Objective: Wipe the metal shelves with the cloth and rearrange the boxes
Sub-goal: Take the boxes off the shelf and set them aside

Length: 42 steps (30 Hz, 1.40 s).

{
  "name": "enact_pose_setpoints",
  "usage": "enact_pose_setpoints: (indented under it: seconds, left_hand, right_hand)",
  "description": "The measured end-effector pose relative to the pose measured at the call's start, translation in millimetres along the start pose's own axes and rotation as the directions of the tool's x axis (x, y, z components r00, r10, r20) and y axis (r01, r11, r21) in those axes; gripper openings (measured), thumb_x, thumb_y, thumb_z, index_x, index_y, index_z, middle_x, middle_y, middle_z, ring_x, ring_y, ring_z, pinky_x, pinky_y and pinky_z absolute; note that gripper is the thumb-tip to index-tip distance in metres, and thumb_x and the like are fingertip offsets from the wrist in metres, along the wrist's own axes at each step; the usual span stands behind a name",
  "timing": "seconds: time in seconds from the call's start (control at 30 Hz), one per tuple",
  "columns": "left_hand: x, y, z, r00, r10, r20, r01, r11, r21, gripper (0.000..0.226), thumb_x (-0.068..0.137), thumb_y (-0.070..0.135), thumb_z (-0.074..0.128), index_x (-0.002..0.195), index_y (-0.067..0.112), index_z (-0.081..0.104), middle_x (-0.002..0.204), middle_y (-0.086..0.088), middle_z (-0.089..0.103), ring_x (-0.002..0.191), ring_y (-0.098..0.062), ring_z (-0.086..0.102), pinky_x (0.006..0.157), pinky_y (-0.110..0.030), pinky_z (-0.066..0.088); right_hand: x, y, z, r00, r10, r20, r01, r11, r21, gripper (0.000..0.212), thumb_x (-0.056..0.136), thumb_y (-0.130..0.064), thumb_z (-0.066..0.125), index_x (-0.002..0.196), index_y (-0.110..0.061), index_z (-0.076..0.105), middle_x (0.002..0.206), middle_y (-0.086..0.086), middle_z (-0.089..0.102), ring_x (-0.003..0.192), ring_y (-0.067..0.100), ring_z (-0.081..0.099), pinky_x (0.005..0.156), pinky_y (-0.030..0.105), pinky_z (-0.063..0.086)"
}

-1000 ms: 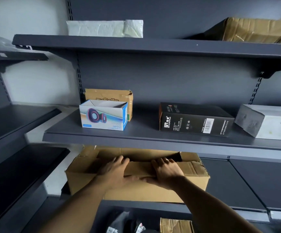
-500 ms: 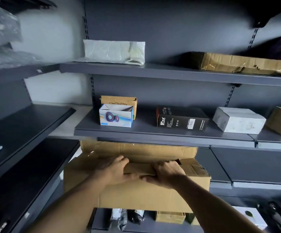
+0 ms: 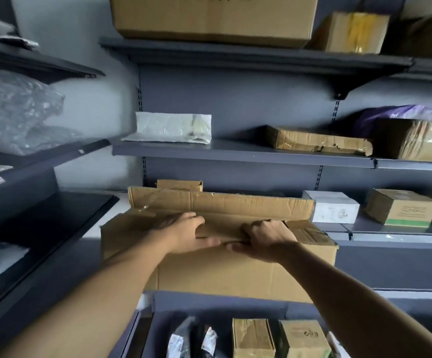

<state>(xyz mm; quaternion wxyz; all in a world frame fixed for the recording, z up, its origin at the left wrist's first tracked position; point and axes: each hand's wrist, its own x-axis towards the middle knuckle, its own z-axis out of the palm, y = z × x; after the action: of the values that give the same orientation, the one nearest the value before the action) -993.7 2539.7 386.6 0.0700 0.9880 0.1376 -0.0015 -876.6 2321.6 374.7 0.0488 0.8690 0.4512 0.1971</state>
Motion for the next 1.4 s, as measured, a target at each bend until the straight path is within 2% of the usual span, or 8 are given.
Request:
enact_pose_setpoints:
  seconds: [0.2, 0.4, 0.5, 0.83, 0.97, 1.07, 1.23, 1.4]
  left_hand:
    - [-4, 20, -93, 0.978, 0.058, -0.198, -0.045, 0.996, 0.073, 0.103, 0.066, 0.100, 0.034, 0.145, 0.035, 0.044, 0.159, 0.004, 0.033, 0.142, -0.026, 0.039, 0.112, -0.047, 0.037]
    - [-1, 22, -163, 0.934, 0.098, -0.344, -0.064, 0.992, 0.110, 0.122, 0.046, 0.110, 0.018, 0.137, 0.036, 0.052, 0.145, 0.005, 0.048, 0.134, -0.023, 0.045, 0.107, -0.047, 0.041]
    - [-1, 20, -187, 0.914, 0.110, -0.390, -0.051, 0.986, 0.160, 0.114, 0.052, 0.108, 0.021, 0.135, 0.036, 0.054, 0.141, 0.006, 0.052, 0.129, -0.024, 0.050, 0.103, -0.044, 0.044]
    - [20, -11, -245, 0.882, 0.099, -0.461, -0.019, 0.984, 0.176, 0.120, 0.046, 0.110, 0.017, 0.135, 0.037, 0.054, 0.142, 0.005, 0.051, 0.127, -0.024, 0.051, 0.101, -0.046, 0.046]
    - [38, -24, -269, 0.865, 0.120, -0.488, -0.023, 0.980, 0.200, 0.109, 0.060, 0.103, 0.025, 0.138, 0.032, 0.053, 0.143, 0.001, 0.052, 0.125, -0.024, 0.051, 0.099, -0.046, 0.048]
    - [61, -37, -284, 0.852, 0.108, -0.512, 0.003, 0.977, 0.211, 0.099, 0.067, 0.098, 0.033, 0.139, 0.032, 0.053, 0.144, 0.001, 0.051, 0.126, -0.024, 0.051, 0.100, -0.046, 0.047]
    - [106, -57, -298, 0.863, 0.063, -0.502, 0.043, 0.979, 0.198, 0.114, 0.052, 0.106, 0.020, 0.134, 0.035, 0.055, 0.141, 0.004, 0.053, 0.124, -0.023, 0.052, 0.099, -0.045, 0.048]
    - [142, -75, -294, 0.866, 0.038, -0.498, 0.059, 0.982, 0.178, 0.108, 0.062, 0.100, 0.030, 0.142, 0.031, 0.051, 0.147, 0.001, 0.049, 0.130, -0.025, 0.049, 0.101, -0.047, 0.046]
  right_hand:
    - [23, 32, -91, 0.991, -0.009, -0.130, -0.002, 0.996, -0.085, 0.092, 0.070, -0.100, 0.010, 0.098, -0.028, 0.061, 0.090, 0.001, 0.068, 0.082, 0.027, 0.065, 0.065, 0.036, 0.046]
    - [46, 47, -156, 0.976, -0.001, -0.217, -0.026, 0.992, -0.125, 0.093, 0.070, -0.100, 0.009, 0.099, -0.029, 0.062, 0.088, 0.002, 0.067, 0.082, 0.028, 0.063, 0.069, 0.036, 0.048]
    - [59, 50, -177, 0.975, 0.008, -0.223, -0.035, 0.992, -0.118, 0.091, 0.071, -0.100, 0.012, 0.099, -0.030, 0.062, 0.085, 0.001, 0.064, 0.079, 0.027, 0.058, 0.071, 0.037, 0.050]
    - [120, 50, -212, 0.952, -0.037, -0.304, -0.011, 0.988, -0.155, 0.089, 0.075, -0.097, 0.012, 0.096, -0.027, 0.063, 0.079, -0.001, 0.062, 0.073, 0.023, 0.059, 0.063, 0.034, 0.045]
    - [156, 54, -224, 0.944, -0.065, -0.322, 0.017, 0.989, -0.149, 0.087, 0.077, -0.096, 0.013, 0.098, -0.027, 0.061, 0.074, -0.004, 0.059, 0.067, 0.015, 0.058, 0.060, 0.032, 0.049]
    - [189, 62, -225, 0.934, -0.065, -0.353, 0.006, 0.986, -0.165, 0.088, 0.076, -0.096, 0.013, 0.098, -0.027, 0.062, 0.072, -0.004, 0.056, 0.068, 0.018, 0.058, 0.061, 0.033, 0.046]
    - [250, 78, -208, 0.920, -0.083, -0.384, 0.012, 0.983, -0.182, 0.098, 0.070, -0.100, 0.006, 0.100, -0.028, 0.064, 0.081, 0.002, 0.063, 0.075, 0.027, 0.059, 0.066, 0.035, 0.047]
    - [290, 83, -189, 0.929, -0.085, -0.360, 0.030, 0.987, -0.156, 0.099, 0.068, -0.101, 0.004, 0.100, -0.028, 0.063, 0.081, 0.002, 0.063, 0.077, 0.027, 0.061, 0.066, 0.035, 0.047]
